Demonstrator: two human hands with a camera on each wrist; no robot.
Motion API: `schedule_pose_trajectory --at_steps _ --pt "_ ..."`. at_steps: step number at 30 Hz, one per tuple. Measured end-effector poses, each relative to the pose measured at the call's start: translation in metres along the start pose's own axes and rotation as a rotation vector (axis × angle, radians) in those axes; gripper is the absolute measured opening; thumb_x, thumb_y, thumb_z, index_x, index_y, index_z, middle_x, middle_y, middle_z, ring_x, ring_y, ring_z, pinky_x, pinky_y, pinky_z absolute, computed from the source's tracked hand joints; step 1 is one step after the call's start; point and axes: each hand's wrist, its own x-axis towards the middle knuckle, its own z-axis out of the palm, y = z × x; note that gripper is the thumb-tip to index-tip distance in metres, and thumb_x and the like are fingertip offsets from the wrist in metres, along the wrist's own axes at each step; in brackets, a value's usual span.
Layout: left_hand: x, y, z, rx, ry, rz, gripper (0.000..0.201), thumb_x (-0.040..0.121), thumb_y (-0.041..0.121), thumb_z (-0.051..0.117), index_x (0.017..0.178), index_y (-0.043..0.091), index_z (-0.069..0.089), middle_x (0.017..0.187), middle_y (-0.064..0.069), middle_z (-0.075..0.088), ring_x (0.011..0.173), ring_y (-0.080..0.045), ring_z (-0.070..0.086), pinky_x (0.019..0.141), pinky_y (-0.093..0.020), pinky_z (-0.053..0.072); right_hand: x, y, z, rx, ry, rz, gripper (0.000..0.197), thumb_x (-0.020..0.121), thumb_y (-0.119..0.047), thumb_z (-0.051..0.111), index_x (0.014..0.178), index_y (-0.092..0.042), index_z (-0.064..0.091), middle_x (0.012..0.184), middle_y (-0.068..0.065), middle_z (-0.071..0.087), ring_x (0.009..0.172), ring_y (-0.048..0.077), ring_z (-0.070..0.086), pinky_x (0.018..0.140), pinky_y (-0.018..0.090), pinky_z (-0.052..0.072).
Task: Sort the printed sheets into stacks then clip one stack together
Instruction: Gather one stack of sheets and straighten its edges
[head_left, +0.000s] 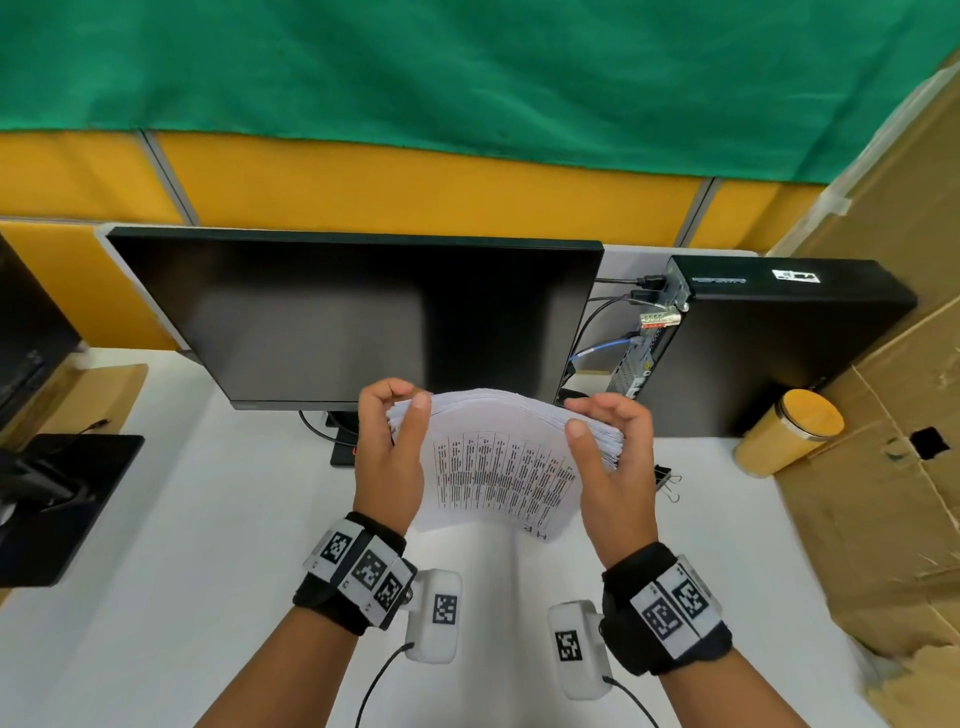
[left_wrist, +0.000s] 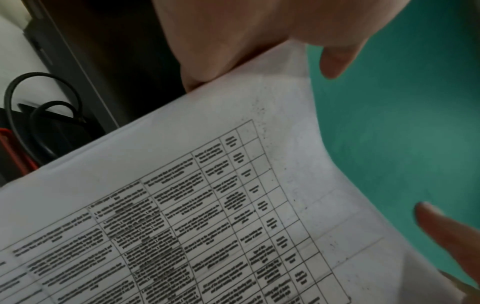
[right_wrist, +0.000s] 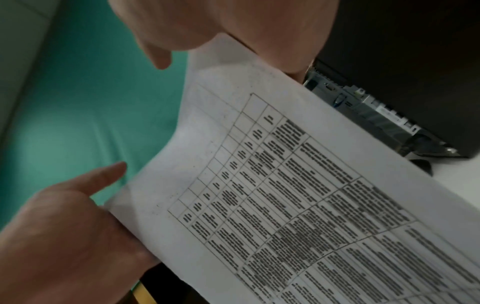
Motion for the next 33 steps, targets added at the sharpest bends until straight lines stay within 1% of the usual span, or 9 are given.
schedule_pose_trajectory --at_steps 4,12,18,21,25,27,28,30,33 --pt "0.003 0.002 0.005 -0.046 0.040 -0.062 0.012 0.090 0.030 0.047 0.093 0.035 0.057 0.094 0.006 0.065 0.088 -0.020 0.060 0.080 -0.044 0.049 0.008 0.001 0.006 -0.075 0.073 0.033 0.016 0.086 -0.042 0.054 0.093 -0.029 0.059 0.097 -0.008 0.063 0.095 0.016 0.061 0.079 0.036 0.054" --pt "0.004 0.000 -0.002 -0.098 -0.050 0.000 0.015 0.092 0.031 0.042 0.099 0.031 0.054 0.102 -0.002 0.063 0.090 -0.017 0.058 0.076 -0.033 0.045 0.014 0.001 0.005 -0.094 0.092 0.013 0.011 0.093 -0.023 0.051 0.088 -0.023 0.060 0.093 -0.004 0.066 0.092 0.014 0.061 0.078 0.025 0.047" --pt "0.001 -0.014 -0.015 0.179 -0.165 -0.019 0.041 0.092 -0.003 0.053 0.110 0.032 0.039 0.100 0.011 0.054 0.087 -0.005 0.058 0.069 -0.009 0.047 0.016 -0.015 -0.003 -0.247 0.028 -0.010 0.007 0.096 -0.019 0.057 0.093 -0.025 0.058 0.094 -0.009 0.063 0.086 -0.004 0.058 0.071 0.008 0.043" --pt "0.001 -0.013 -0.010 0.329 -0.126 0.014 0.024 0.098 0.009 0.048 0.115 0.024 0.040 0.095 0.017 0.056 0.083 0.013 0.059 0.068 -0.005 0.043 0.021 -0.041 -0.004 -0.617 -0.047 -0.302 0.025 0.089 -0.033 0.057 0.112 -0.024 0.058 0.113 -0.008 0.062 0.106 0.003 0.056 0.095 0.024 0.042" --pt "0.001 0.000 0.007 0.456 -0.239 0.359 0.015 0.095 0.006 0.051 0.104 0.018 0.049 0.084 0.003 0.060 0.074 -0.011 0.060 0.061 -0.023 0.048 0.025 -0.065 0.013 -1.033 -0.365 -0.429 0.060 0.079 -0.039 0.060 0.136 -0.027 0.043 0.140 -0.008 0.049 0.139 0.016 0.038 0.118 0.046 0.024" --pt "-0.001 0.009 0.017 0.516 -0.312 0.475 0.022 0.090 -0.006 0.052 0.101 0.013 0.055 0.087 0.003 0.059 0.078 -0.008 0.058 0.068 -0.017 0.046 0.027 -0.063 0.015 -1.138 -0.477 -0.363 0.050 0.083 -0.036 0.059 0.131 -0.031 0.045 0.127 -0.008 0.060 0.123 0.019 0.054 0.104 0.041 0.040" --pt "-0.003 0.014 0.022 0.540 -0.330 0.512 0.025 0.088 -0.007 0.053 0.102 0.013 0.056 0.091 0.006 0.059 0.083 -0.004 0.057 0.072 -0.013 0.044 0.029 -0.060 0.013 -1.160 -0.502 -0.349 0.036 0.087 -0.035 0.058 0.121 -0.032 0.050 0.112 -0.007 0.066 0.107 0.021 0.062 0.086 0.037 0.047" --pt "-0.004 0.022 0.024 0.585 -0.337 0.544 0.023 0.093 0.002 0.054 0.107 0.019 0.055 0.096 0.010 0.060 0.089 -0.002 0.056 0.078 -0.013 0.044 0.031 -0.053 0.006 -1.141 -0.520 -0.332 0.010 0.091 -0.037 0.054 0.100 -0.031 0.055 0.085 -0.003 0.066 0.083 0.026 0.064 0.061 0.033 0.042" --pt "0.000 0.012 0.001 0.698 -0.276 0.572 0.019 0.094 0.026 0.059 0.113 0.026 0.055 0.107 0.010 0.064 0.099 -0.009 0.059 0.089 -0.033 0.048 0.033 -0.041 -0.016 -0.922 -0.454 -0.266 0.025 0.091 -0.042 0.054 0.092 -0.020 0.066 0.075 -0.001 0.069 0.072 0.023 0.063 0.061 0.036 0.048"
